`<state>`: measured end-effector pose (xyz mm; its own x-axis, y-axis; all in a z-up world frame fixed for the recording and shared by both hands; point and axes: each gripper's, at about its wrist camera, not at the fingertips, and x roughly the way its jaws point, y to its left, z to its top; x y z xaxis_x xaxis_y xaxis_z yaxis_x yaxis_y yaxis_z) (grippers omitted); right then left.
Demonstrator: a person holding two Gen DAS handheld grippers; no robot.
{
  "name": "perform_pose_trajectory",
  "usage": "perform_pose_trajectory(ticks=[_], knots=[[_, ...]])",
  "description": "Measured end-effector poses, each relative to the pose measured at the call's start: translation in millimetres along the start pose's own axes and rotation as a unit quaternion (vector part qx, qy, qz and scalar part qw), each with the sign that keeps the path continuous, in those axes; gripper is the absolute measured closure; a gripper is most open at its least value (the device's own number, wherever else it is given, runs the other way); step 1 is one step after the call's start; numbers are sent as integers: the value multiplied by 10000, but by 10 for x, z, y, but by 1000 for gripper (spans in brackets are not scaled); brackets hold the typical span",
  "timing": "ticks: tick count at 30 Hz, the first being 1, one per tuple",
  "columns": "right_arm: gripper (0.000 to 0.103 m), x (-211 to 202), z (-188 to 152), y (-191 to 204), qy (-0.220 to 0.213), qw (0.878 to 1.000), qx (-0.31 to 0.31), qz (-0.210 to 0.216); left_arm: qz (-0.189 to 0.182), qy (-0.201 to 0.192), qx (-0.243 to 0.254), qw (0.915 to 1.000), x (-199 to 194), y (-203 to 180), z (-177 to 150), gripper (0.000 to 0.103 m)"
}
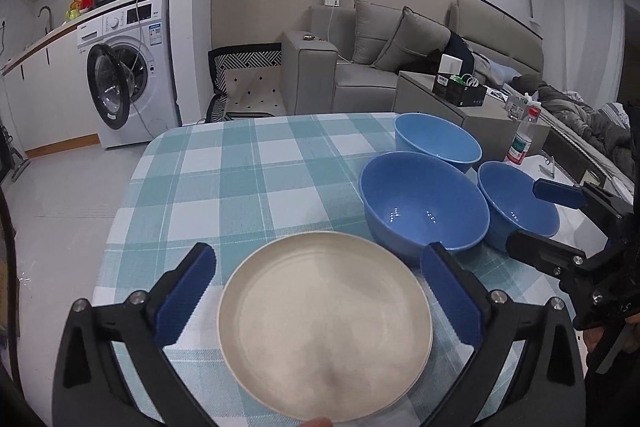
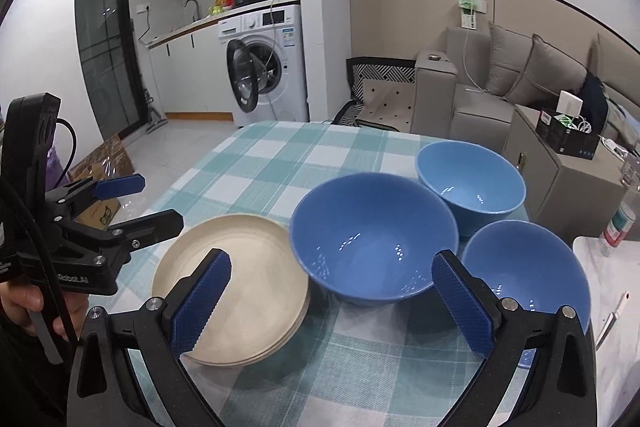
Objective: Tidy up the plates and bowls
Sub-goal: 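Move both grippers toward the large blue bowl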
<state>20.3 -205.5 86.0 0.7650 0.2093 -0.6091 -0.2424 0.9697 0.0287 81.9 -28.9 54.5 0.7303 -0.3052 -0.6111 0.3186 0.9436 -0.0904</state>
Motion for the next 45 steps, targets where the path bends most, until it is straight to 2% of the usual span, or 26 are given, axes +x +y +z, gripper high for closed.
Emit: perform_pose_trajectory(ticks=[7,15,22,30,37,45], knots=[[1,-167,134,-313,-313,9981,206,-491,22,-84,129,9999,112,-264,329,0],[1,-367,189,-780,-391,9948,393,-853,66,-78,356,9993,310,-582,596,0],[1,-427,192,-1183,-366,9922,731,-937,135,121,634,9978,545,-824,720,0],[1,-318,145,-1490,-213,9904,1021,-911,39,248,695,9973,765,-960,792,0],[1,-194,97,-1738,-91,9882,1288,-825,4,311,556,9980,983,-926,898,0],[1,-20,111,-1994,114,9857,1338,-1015,-59,583,447,9973,1372,-923,990,0]])
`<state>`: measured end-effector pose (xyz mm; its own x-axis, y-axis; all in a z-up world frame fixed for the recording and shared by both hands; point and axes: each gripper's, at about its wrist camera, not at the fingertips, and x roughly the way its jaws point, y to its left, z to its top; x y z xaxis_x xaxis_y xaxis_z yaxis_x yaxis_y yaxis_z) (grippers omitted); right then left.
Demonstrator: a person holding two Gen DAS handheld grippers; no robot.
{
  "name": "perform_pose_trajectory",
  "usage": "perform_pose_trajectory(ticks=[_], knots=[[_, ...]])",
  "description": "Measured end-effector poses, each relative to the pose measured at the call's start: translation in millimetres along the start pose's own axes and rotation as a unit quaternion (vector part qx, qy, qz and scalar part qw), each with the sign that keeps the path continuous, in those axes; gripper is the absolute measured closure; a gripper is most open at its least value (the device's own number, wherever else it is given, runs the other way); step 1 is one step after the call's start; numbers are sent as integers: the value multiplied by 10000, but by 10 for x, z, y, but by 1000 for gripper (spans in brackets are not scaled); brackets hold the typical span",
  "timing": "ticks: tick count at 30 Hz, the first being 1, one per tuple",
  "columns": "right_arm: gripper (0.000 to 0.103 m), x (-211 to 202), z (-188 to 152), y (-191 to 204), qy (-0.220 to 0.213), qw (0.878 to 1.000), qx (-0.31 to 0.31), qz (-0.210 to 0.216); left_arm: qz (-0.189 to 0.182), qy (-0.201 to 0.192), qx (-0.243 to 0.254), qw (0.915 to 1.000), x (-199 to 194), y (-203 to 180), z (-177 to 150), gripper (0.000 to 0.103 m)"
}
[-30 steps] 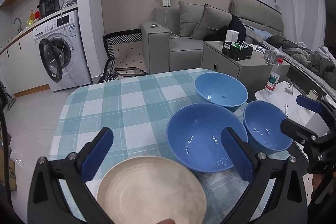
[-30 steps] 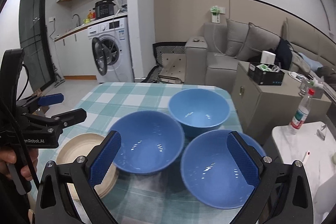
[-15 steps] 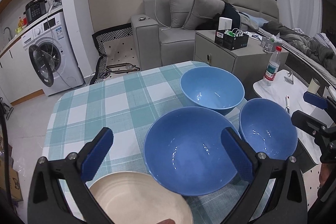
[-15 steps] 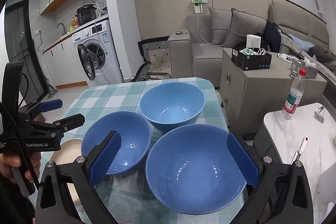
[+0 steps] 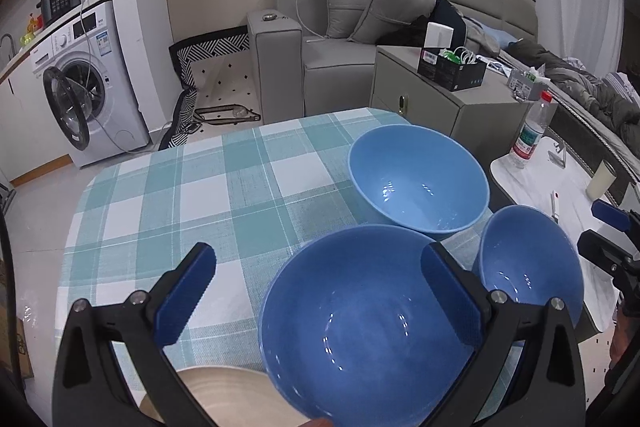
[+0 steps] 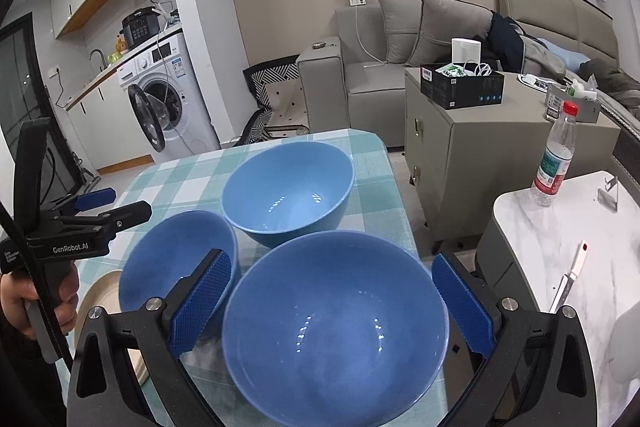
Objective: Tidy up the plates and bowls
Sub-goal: 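Move both grippers toward the large blue bowl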
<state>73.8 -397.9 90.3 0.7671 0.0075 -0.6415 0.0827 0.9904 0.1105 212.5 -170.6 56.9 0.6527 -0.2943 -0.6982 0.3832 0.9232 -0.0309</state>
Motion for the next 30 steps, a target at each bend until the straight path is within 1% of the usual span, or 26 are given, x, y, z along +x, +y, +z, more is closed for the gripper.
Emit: perform_pose_trajectory(ticks=[3,6,11,15,19,23,26,30], knots=[[1,82,34,-54,85,10000,-29,10,-58,9,-82,9999,72,21,54,0],[1,162,109,-113,173,9996,60,215,-124,64,-190,9997,157,49,123,0],[1,293,255,-176,279,9987,166,393,-126,134,-181,9997,294,50,233,0],[1,451,357,-209,456,9974,272,490,-154,243,-130,9995,427,25,331,0],[1,591,432,-214,577,9963,364,523,-148,338,-55,9993,550,-7,409,0],[1,729,465,-212,756,9959,312,376,-193,435,-42,9989,680,-23,462,0],[1,823,508,-232,835,9951,363,396,-196,542,51,9983,800,-63,488,0],[2,956,551,-242,941,9945,349,289,-251,656,76,9975,944,-76,510,0]])
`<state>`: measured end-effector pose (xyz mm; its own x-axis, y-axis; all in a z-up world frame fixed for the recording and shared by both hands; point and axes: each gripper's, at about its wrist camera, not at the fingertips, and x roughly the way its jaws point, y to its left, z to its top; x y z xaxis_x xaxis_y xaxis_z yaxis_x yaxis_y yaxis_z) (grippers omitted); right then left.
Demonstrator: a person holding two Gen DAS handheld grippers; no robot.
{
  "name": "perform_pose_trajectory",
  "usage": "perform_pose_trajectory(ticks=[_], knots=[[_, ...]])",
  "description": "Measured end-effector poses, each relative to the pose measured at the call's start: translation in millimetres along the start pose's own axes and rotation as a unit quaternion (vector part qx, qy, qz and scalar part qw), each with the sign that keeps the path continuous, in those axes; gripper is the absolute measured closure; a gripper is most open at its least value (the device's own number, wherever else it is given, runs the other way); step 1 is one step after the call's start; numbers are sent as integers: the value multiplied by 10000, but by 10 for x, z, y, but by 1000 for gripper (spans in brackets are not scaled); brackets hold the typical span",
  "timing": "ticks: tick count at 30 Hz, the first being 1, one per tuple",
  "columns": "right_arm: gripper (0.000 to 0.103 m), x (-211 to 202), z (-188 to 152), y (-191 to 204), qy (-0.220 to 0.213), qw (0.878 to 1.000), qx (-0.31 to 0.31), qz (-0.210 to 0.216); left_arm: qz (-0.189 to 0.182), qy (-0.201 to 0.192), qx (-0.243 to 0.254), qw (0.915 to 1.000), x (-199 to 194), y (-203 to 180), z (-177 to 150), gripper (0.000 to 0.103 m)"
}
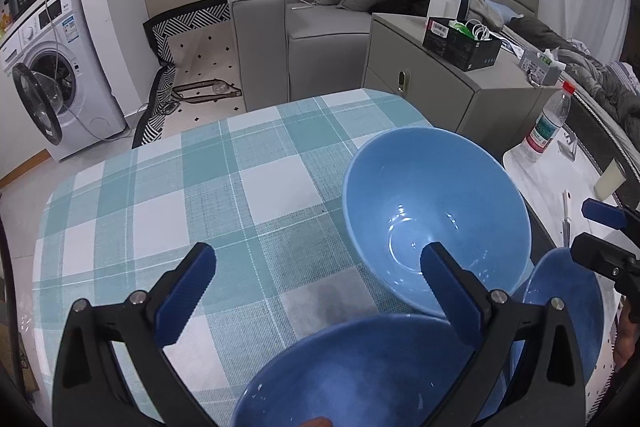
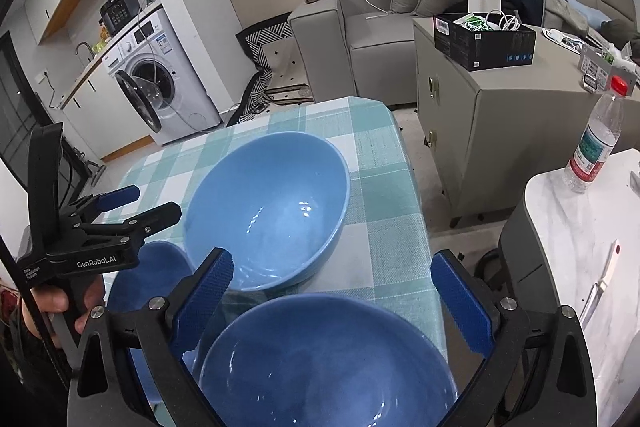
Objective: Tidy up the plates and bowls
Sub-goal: 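Move both grippers toward the large blue bowl, then close both grippers on opposite rims of the blue bowl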
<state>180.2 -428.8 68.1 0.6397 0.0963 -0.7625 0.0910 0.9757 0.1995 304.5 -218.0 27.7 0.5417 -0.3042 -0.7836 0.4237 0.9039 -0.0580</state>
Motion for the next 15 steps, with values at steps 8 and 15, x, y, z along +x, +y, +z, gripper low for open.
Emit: perform_pose_trajectory(ticks=[8,15], knots=[[19,279,93,-21,288,9995,19,-100,-40,227,6,9997,209,26,67,2],[35,432,130,-31,449,9989,32,-112,-157,466,37,9988,322,55,87,19]])
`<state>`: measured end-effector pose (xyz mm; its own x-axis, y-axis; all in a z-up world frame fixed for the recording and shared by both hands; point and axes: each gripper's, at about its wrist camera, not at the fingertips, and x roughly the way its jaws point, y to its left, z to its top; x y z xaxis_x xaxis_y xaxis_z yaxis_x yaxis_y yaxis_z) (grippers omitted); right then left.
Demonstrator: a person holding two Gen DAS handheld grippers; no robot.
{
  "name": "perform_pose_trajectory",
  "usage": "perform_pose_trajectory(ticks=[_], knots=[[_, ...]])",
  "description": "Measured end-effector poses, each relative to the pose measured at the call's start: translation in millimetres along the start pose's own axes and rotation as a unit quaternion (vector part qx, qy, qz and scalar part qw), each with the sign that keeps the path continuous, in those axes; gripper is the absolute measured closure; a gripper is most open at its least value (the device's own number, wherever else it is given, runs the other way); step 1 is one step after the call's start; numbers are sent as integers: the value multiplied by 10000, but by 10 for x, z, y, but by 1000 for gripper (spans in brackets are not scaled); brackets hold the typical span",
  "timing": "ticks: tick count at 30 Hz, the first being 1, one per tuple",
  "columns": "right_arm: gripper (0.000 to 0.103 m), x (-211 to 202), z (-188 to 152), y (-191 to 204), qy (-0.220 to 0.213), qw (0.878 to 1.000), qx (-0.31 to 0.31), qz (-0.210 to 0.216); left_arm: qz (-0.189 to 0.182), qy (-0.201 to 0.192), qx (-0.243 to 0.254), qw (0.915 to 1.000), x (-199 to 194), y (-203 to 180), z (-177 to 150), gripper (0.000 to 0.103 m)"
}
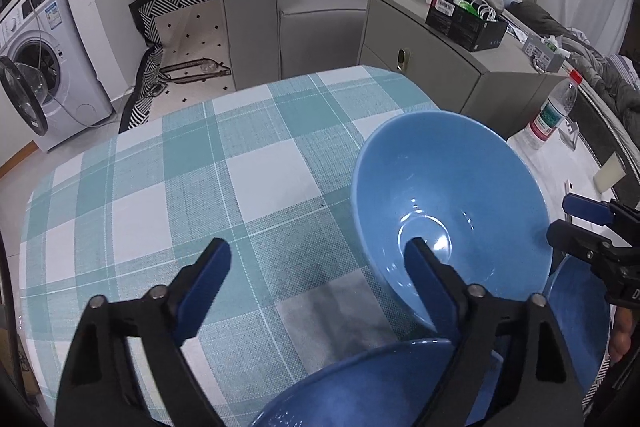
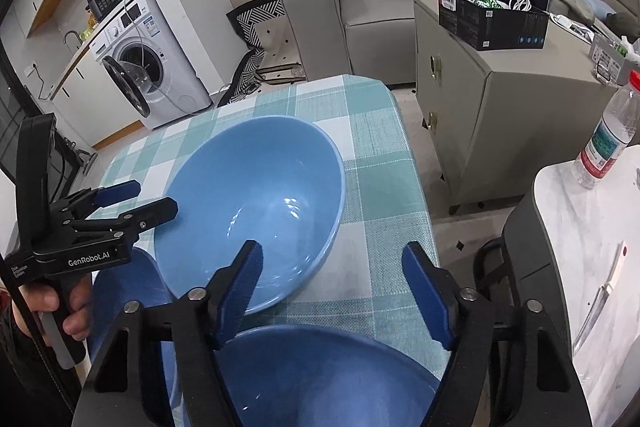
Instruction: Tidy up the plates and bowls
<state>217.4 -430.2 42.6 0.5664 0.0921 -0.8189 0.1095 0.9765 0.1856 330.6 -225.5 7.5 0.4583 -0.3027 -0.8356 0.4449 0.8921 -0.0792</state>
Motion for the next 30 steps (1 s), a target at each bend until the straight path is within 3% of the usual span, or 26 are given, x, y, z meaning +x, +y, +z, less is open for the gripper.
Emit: perform_pose_trajectory(ticks=[17,23,30], knots=[[70,189,6,40,232,9996,-54,143,-565,226,316,9976,84,-174,13,79],[83,183,18,98,178,9996,-130,146,-600,210,405,9972,82,-231,4,85],[83,177,26,127,161,9997,-164,37,-590,186,433,9971,77,-235,5,85]])
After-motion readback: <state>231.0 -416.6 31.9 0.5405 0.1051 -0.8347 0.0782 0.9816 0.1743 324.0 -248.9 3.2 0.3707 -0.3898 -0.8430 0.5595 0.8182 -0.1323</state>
